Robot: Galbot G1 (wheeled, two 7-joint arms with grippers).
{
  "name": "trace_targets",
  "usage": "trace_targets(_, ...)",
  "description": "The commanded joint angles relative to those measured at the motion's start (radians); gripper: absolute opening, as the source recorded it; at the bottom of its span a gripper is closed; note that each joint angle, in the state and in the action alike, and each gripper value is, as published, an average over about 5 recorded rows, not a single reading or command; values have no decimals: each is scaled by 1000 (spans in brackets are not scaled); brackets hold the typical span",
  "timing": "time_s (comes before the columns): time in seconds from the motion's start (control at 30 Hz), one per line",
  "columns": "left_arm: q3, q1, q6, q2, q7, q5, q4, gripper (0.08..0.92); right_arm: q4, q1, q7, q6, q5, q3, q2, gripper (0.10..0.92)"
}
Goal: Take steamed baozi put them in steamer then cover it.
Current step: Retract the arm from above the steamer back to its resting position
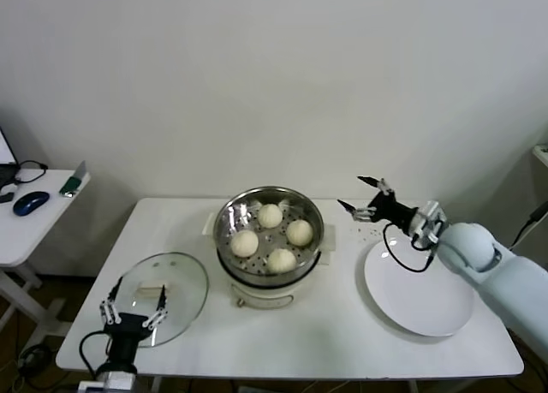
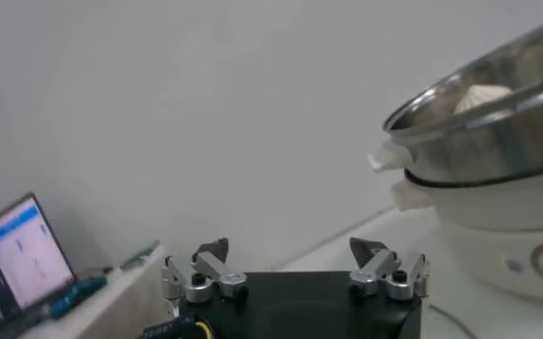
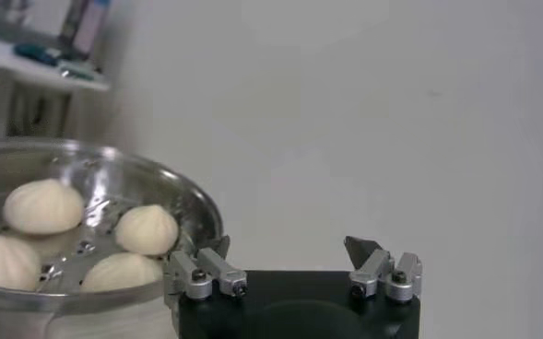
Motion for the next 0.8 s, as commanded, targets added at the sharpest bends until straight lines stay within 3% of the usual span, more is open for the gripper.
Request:
trace_targets(0.03,-6,-27,99,40,-32,553,-23,823,82,-588,80,-10,-27,616,207,823)
trace_targets(0.33,29,-51,183,143,52,918,62,823,64,-717,51,-6,-42,730,348,823)
trace_targets(0.5,55,-98,175,158,37,1014,170,823,49,-748,40,9,-68,749,396,823)
trace_targets(0.8,66,-192,164,115,-66,1056,356,823,25,-767,39,25,-105,766,425,823)
